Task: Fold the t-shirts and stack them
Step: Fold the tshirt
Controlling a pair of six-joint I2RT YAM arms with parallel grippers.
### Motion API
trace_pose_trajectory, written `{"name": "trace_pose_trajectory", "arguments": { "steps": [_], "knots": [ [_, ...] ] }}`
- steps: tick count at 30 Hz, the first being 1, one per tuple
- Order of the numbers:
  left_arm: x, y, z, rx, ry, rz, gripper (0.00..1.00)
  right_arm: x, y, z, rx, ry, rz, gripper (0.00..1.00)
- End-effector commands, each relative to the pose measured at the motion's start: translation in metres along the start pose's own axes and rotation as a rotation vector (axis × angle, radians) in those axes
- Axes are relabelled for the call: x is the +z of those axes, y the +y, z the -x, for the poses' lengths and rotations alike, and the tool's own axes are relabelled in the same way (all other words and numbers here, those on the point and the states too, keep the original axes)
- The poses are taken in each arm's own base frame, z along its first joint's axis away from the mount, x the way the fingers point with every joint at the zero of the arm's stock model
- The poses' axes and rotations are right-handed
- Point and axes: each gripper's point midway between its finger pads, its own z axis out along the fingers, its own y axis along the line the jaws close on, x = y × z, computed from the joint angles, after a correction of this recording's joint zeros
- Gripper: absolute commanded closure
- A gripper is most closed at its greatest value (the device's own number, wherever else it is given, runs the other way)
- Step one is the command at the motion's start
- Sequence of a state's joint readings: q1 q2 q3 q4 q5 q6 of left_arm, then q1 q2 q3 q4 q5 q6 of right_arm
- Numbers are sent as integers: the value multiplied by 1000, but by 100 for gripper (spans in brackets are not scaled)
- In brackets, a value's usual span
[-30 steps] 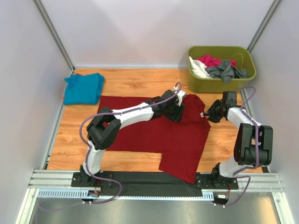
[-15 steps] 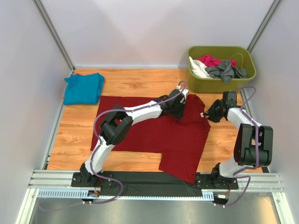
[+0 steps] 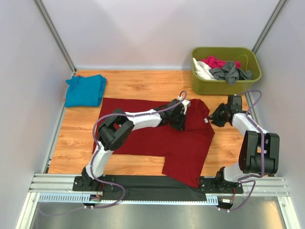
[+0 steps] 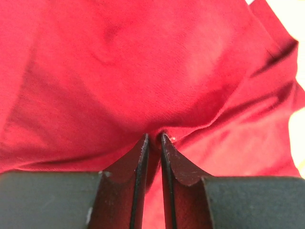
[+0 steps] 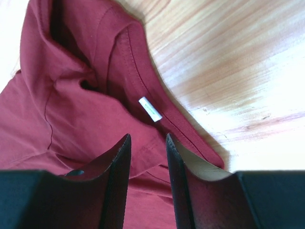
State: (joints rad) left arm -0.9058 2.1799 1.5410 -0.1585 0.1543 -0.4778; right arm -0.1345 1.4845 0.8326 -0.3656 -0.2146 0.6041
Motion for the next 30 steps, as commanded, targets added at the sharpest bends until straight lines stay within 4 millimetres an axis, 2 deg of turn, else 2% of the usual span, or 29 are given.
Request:
{"name": "trace_pose_trajectory", "arguments": {
  "steps": [1,3,4,6,10,12,13,15,16,18,19,21,22,24,25,27,28,30],
  "knots": [
    [-22,-40,9,27,-32,-120,77,-3,8,10,-14,-44,37,63],
    [-25,-41,-1,41,-7,-123,74,-2,9,10,-14,-46,40,63],
    [-30,-43,1,55,-15,-119,67,-1,9,10,-16,-42,43,63],
    [-36,-41,1,64,-24,-105,64,-1,16,11,-33,-34,76,63],
    [-57,-45,26,95,-96,-77,56,-3,34,10,-96,-20,119,65],
    [-66,-44,41,95,-133,-49,56,-3,43,7,-130,-15,134,66],
    [-73,-35,53,81,-156,-6,55,-3,47,8,-138,-18,141,70],
    [-78,-20,63,33,-169,35,55,-1,53,6,-145,-17,152,73],
    [-81,-3,71,-25,-176,54,57,3,53,5,-147,-11,148,77],
    [-83,18,76,-79,-187,89,62,9,57,2,-154,-5,154,80],
    [-83,41,76,-124,-188,138,66,16,56,-2,-148,15,149,87],
    [-85,65,73,-171,-176,194,73,24,59,-5,-153,30,157,91],
    [-86,84,67,-213,-157,233,81,31,56,-9,-147,51,144,95],
    [-92,106,64,-258,-164,299,85,37,58,-12,-152,64,145,97],
    [-96,126,55,-287,-153,350,87,43,55,-15,-149,80,134,98],
    [-103,139,53,-318,-162,373,87,48,51,-15,-145,80,116,98],
    [-105,155,45,-339,-154,406,87,53,47,-16,-140,87,99,99],
    [-107,167,38,-364,-141,432,87,59,42,-11,-142,75,63,99]
  ]
}}
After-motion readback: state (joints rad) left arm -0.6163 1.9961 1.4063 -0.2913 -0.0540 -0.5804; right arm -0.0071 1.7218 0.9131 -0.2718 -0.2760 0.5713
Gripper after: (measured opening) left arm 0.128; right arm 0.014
